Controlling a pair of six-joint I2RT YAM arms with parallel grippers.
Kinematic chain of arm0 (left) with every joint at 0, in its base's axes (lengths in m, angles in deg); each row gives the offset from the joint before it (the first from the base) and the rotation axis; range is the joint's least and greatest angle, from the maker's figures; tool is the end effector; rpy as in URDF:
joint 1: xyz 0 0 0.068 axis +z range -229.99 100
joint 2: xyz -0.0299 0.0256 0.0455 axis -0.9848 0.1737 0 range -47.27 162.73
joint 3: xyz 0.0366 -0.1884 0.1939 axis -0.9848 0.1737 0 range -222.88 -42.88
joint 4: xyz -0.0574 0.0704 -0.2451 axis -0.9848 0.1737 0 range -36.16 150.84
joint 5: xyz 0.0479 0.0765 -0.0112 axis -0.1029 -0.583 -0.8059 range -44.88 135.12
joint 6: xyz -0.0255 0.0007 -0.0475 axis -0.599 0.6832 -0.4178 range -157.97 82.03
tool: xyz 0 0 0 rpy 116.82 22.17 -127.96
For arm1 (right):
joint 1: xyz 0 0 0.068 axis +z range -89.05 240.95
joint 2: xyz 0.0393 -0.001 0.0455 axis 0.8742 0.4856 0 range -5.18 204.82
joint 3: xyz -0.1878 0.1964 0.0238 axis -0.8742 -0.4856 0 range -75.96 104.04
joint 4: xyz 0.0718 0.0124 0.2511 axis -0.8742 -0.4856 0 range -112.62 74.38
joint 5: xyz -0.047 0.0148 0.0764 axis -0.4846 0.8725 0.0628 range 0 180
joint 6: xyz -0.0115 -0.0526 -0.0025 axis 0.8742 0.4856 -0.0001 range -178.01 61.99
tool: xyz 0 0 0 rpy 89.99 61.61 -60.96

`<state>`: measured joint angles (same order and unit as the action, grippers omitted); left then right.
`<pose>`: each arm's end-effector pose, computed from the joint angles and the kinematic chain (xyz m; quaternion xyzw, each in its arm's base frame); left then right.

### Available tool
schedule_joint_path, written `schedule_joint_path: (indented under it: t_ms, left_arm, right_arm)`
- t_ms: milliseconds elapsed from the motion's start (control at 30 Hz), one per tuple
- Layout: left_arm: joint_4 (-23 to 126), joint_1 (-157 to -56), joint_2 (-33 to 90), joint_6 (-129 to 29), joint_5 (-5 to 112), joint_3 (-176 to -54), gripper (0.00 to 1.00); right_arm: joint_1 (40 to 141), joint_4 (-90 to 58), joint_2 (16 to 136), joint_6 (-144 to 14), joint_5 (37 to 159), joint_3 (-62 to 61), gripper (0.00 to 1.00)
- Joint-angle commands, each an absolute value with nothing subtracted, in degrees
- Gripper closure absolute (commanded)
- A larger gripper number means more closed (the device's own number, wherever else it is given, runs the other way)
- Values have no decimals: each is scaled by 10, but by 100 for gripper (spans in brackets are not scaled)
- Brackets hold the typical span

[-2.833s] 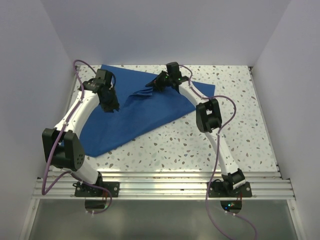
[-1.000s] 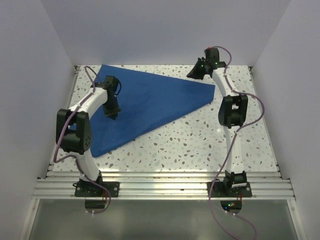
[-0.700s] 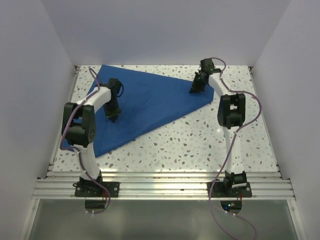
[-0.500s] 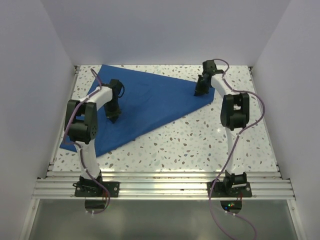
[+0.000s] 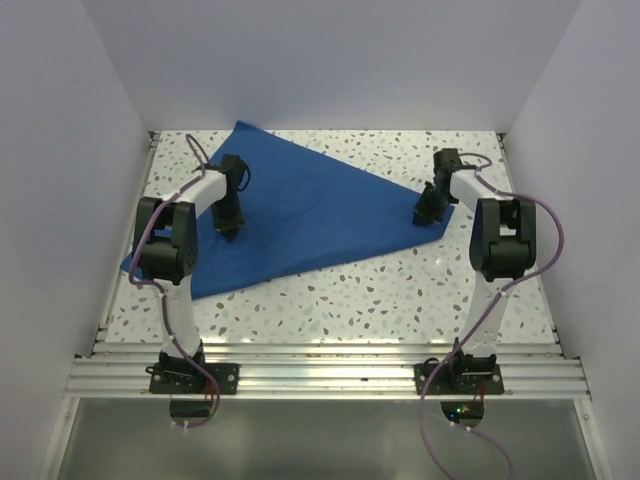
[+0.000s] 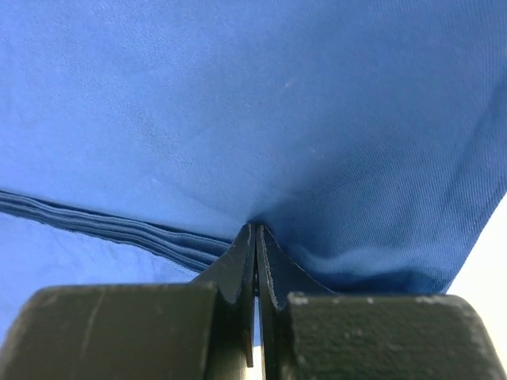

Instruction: Prepare the surgical pack

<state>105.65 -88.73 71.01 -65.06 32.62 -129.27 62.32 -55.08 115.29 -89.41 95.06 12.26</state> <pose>0.3933 -0.0526 0.1594 -0.1643 0.9789 0.0865 0.0855 0.4272 0.0134 0.1571 0.2487 0.9545 0.0866 0.1400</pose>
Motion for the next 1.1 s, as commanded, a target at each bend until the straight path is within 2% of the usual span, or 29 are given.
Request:
schedule_joint_path:
  t_ms: [0, 100, 200, 333, 367, 500, 600, 800, 867, 1067]
  left_arm:
    - [1003, -881, 734, -618, 355, -1286, 97]
    - [991, -881, 712, -609, 380, -1262, 92]
    - [989, -880, 683, -608, 408, -1227, 90]
    - [977, -880, 628, -621, 413, -1176, 90]
    - [974, -880, 615, -623, 413, -1168, 87]
    - [975, -880, 566, -628, 413, -1165, 85]
    - [949, -880, 539, -612, 415, -1181, 77]
    - [834, -886, 580, -556, 574, -1260, 68]
    - [807, -899, 613, -541, 583, -1290, 67]
    - [717, -941, 707, -519, 632, -1361, 62]
  right_arm:
    - [610, -638, 1154, -879, 882, 32, 100]
    - [595, -634, 1101, -868, 893, -19, 100]
    - [596, -652, 1065, -854, 899, -24, 100]
    - [600, -626, 1021, -823, 955, -15, 100]
    - [603, -620, 1007, -818, 983, -9, 100]
    - [630, -595, 1009, -806, 1052, 65, 80]
    - [659, -592, 1034, -801, 1074, 122, 68]
    - [673, -611, 1086, -812, 1099, 193, 45]
    - [675, -611, 1093, -813, 1111, 204, 41]
    - [679, -612, 1105, -804, 1141, 201, 39]
